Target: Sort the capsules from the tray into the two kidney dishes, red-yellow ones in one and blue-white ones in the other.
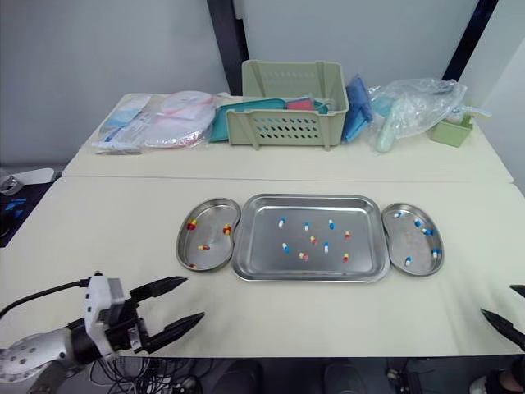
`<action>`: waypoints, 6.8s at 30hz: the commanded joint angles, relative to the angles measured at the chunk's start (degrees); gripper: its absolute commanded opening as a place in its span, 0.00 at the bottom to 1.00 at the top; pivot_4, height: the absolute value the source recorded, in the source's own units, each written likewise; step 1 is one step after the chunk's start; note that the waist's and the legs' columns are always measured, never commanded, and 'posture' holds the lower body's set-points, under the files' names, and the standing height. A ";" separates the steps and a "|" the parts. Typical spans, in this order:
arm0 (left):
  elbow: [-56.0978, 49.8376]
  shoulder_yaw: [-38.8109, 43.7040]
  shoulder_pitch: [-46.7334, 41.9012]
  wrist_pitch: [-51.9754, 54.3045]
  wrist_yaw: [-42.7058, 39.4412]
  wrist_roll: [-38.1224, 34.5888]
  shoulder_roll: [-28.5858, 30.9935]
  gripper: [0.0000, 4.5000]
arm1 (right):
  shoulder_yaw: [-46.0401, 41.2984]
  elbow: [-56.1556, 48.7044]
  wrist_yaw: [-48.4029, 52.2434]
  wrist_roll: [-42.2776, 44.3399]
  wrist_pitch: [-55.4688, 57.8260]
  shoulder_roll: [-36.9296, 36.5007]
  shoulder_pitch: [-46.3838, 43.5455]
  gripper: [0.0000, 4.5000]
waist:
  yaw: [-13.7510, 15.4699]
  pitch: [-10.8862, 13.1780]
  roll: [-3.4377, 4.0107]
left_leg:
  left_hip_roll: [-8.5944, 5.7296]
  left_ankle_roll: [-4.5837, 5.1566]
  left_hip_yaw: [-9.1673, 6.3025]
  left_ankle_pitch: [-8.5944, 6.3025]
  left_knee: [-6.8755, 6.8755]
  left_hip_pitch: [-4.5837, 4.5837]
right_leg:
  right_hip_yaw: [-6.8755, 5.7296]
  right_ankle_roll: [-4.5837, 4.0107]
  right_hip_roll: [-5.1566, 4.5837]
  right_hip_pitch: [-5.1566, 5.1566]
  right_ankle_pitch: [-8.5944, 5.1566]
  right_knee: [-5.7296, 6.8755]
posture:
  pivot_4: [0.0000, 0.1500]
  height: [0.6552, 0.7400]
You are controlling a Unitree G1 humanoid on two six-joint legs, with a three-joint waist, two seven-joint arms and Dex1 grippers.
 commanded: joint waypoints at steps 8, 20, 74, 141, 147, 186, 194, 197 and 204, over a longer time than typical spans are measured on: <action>3.86 -7.03 -1.79 -8.40 -0.14 2.18 -3.75 1.00 | -3.02 -27.01 3.45 6.80 8.60 1.24 10.06 1.00 | 0.14 -0.16 0.26 | -0.01 0.00 0.00 0.00 0.00 0.00 | 0.01 0.01 0.00 0.01 -0.01 -0.03 | 1.00 1.00; 4.09 -9.55 -1.93 -12.01 1.66 3.95 -4.42 1.00 | 26.54 -49.59 -17.24 7.22 28.79 1.48 -11.74 1.00 | 0.34 -0.46 -0.24 | -0.02 0.00 -0.15 0.00 0.02 -0.07 | -0.12 0.01 0.00 0.01 0.00 -0.05 | 1.00 1.00; -1.12 -14.17 -2.81 -9.66 8.89 4.46 -3.05 1.00 | 69.03 -21.11 -37.46 -14.87 54.58 32.63 -60.38 0.02 | -0.34 -0.42 -0.22 | 0.00 0.00 -0.25 0.00 -0.04 -0.19 | -0.12 -0.01 0.03 -0.37 0.00 0.08 | 1.00 1.00; 2.57 -14.81 -12.89 -13.97 0.14 -1.95 -3.31 1.00 | 10.23 -38.16 -36.02 3.71 39.67 17.34 -22.57 0.96 | 0.23 -0.29 -0.04 | -0.01 0.00 -0.15 0.00 -0.05 -0.27 | -0.08 -0.01 0.02 -0.31 0.00 0.01 | 1.00 1.00; -0.07 -8.36 -11.20 -6.16 9.75 -1.36 0.02 1.00 | 11.01 -35.08 -25.43 -0.28 22.89 12.99 -16.46 0.96 | 0.24 -0.28 -0.06 | -0.01 0.00 -0.17 0.00 -0.05 -0.27 | -0.10 0.00 0.02 -0.28 -0.01 0.00 | 1.00 1.00; 4.19 4.00 2.91 -5.65 3.82 -0.34 2.82 1.00 | 1.74 -4.17 4.39 -0.96 2.50 -3.65 -6.99 0.98 | 0.45 0.02 -0.42 | -0.01 0.00 -0.08 -0.01 -0.07 -0.12 | -0.08 -0.01 -0.04 -0.05 -0.01 -0.13 | 1.00 1.00; -1.55 -7.43 -3.25 -4.23 12.51 3.81 -4.57 1.00 | -0.19 -6.40 3.78 -0.41 3.21 -2.44 -3.11 0.98 | 0.11 -0.07 -0.24 | 0.00 0.00 -0.08 -0.01 -0.06 -0.06 | -0.07 -0.01 0.01 -0.02 -0.01 -0.09 | 1.00 1.00; -0.45 -9.84 -4.10 -5.08 13.61 5.11 -5.79 1.00 | -1.10 -8.73 3.67 0.03 3.75 -1.61 -1.39 0.98 | 0.13 -0.08 -0.24 | 0.00 0.00 -0.08 -0.01 -0.06 -0.06 | -0.07 -0.01 0.01 -0.02 -0.01 -0.10 | 1.00 1.00; 3.33 -12.33 -5.23 -7.94 12.71 6.25 -7.00 1.00 | -0.07 -29.97 4.28 8.36 14.43 0.95 5.70 0.98 | 0.37 -0.10 -0.19 | -0.01 0.00 -0.12 -0.01 -0.06 -0.09 | -0.10 -0.01 0.00 -0.02 -0.02 -0.10 | 1.00 1.00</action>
